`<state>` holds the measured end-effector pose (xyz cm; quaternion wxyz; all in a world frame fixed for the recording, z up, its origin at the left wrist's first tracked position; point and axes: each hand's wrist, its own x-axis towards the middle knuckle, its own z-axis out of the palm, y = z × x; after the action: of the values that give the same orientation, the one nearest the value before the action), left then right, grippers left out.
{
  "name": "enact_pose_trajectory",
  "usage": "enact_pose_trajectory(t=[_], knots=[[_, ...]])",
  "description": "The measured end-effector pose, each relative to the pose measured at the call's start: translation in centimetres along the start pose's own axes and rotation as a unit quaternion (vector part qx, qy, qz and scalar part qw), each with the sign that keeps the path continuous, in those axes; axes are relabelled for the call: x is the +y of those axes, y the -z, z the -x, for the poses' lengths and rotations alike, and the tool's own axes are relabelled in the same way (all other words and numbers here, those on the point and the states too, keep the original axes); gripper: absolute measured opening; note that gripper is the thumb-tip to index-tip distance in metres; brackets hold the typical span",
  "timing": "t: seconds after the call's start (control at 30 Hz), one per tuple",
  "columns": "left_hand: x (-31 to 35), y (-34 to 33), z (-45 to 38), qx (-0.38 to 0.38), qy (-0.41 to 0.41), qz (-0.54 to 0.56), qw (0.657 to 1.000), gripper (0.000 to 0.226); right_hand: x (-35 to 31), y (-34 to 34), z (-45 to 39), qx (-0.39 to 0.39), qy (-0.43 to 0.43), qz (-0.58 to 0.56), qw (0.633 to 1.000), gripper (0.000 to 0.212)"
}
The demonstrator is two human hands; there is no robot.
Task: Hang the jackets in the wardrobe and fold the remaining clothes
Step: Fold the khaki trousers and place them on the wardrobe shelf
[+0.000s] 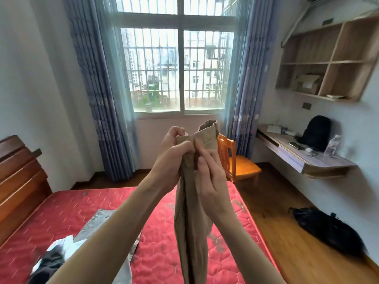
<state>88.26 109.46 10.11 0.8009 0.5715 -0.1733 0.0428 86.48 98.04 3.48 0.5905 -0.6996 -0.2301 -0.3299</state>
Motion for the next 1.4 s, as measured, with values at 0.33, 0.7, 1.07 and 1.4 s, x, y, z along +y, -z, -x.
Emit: enact_pose_trajectory(t=[0.33, 0.7, 1.07, 1.4], knots=[[-0.6, 0.8, 0.5, 0.069, 0.043, 0.094, 0.992, 0.033, 4.6, 5.5, -3.2, -0.040, -0.223, -0.062, 0.972, 0.108], [1.2, 6.0, -0.5, -0.036, 0.103, -0.152, 0.982, 0.042, 2.5, 5.9, -6.4, -0.030, -0.169, -0.131, 0.976, 0.025], [2.7, 6.4, -1.4, -0.133, 0.041, -0.308, 0.941, 0.010, -3.2, 10.7, -11.7, -0.271, -0.120, 0.119, 0.948, 0.026], [3.6, 7.1, -4.7, -0.135, 0.028, -0.296, 0.945, 0.037, -3.2, 7.0, -16.4, -0.451, -0.139, 0.356, 0.806, 0.021]])
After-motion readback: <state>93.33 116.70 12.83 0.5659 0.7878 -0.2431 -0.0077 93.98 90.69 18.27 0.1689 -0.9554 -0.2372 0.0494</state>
